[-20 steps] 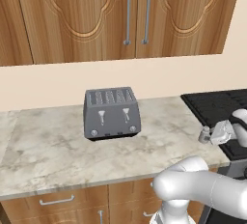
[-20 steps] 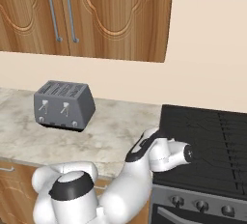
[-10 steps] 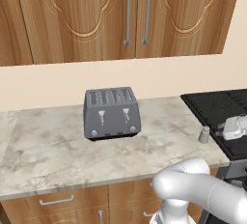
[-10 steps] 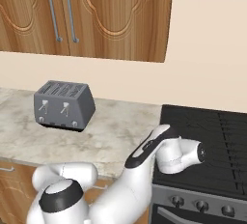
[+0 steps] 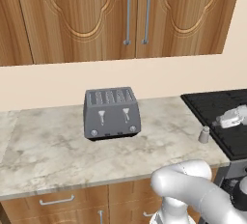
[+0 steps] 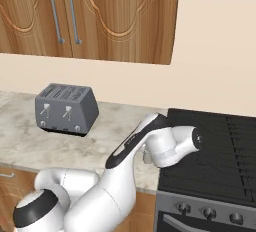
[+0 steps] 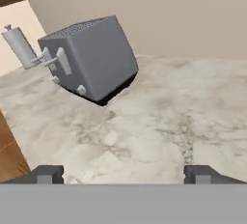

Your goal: Take 2 condiments from the cabinet and move them on the counter near the stove.Make sure the condiments are lined up with each other, next to each other.

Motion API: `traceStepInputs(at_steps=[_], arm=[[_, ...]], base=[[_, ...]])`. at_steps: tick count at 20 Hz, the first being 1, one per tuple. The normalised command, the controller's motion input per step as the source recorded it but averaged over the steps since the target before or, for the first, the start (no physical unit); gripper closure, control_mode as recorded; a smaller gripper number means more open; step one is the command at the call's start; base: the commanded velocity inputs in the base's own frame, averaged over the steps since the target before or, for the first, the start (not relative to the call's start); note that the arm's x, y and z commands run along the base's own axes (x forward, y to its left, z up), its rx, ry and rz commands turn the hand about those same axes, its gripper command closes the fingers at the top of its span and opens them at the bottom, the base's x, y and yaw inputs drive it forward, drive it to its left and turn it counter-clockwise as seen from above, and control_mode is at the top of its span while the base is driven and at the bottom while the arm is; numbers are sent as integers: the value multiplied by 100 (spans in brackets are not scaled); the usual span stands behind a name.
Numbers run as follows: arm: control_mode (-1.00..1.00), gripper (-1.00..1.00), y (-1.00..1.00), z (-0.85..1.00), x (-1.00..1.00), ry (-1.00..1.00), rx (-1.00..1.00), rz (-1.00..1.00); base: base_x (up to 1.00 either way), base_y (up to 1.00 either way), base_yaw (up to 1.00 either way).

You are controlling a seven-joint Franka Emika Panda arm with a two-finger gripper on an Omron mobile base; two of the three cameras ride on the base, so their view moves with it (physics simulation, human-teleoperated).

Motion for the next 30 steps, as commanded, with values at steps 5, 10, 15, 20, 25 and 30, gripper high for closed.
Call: traceStepInputs(at_steps=[5, 10, 15, 20, 25, 30], arm=[[-100, -100, 71, 45, -8, 20, -2, -37], [-100, -100, 66, 39, -8, 29, -8, -32], [-100, -100, 52, 14, 0, 30, -14, -9], [-100, -100, 38, 25, -2, 10, -8, -7], [-100, -100, 48, 31, -12, 8, -11, -7], [-100, -100, 34, 25, -32, -2, -11, -8]], base=[[0, 0, 0], [0, 0, 0], [0, 0, 0], [0, 0, 0], [0, 0, 0], [0, 0, 0]])
